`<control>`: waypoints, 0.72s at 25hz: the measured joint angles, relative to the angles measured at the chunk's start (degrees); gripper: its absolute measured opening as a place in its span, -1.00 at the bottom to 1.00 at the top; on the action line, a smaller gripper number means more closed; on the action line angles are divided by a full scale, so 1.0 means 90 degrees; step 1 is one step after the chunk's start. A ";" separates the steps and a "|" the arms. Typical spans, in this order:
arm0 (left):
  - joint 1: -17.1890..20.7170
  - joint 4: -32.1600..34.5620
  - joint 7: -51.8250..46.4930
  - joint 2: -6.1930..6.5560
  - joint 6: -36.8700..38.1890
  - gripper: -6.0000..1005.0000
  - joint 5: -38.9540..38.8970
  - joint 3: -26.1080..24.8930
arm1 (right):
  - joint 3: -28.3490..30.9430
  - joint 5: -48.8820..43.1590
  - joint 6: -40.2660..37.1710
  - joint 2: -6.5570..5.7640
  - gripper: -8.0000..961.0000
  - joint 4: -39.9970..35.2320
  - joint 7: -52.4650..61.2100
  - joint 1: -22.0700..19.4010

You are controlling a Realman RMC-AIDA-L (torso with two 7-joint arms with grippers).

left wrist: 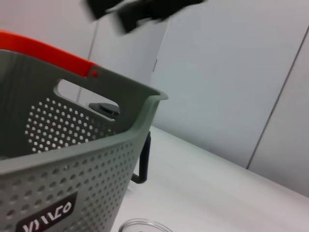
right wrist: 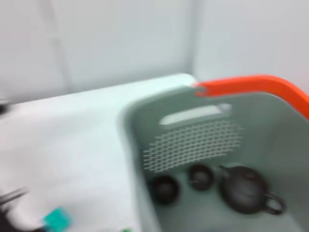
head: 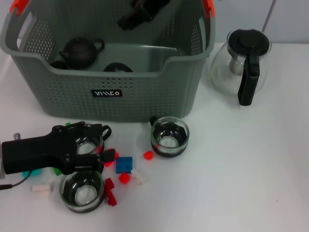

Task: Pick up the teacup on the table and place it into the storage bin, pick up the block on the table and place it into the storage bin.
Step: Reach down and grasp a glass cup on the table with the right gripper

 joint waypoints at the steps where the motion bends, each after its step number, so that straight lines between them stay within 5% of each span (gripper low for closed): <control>1: 0.0003 0.0000 0.0000 0.0003 0.0002 0.80 -0.0002 -0.0030 | 0.0242 0.0158 -0.0891 -0.0011 0.15 -0.0565 -0.0235 -0.0060; 9: -0.0015 0.0000 0.0000 0.0020 0.0001 0.80 -0.0008 -0.0064 | 0.0091 0.0293 -0.2941 -0.0026 0.16 -0.0881 -0.0560 -0.0254; 18: -0.0044 0.0000 -0.0001 0.0037 -0.0016 0.80 -0.0008 -0.0093 | -0.1310 0.0232 -0.2659 0.0143 0.15 -0.0888 -0.1270 -0.1017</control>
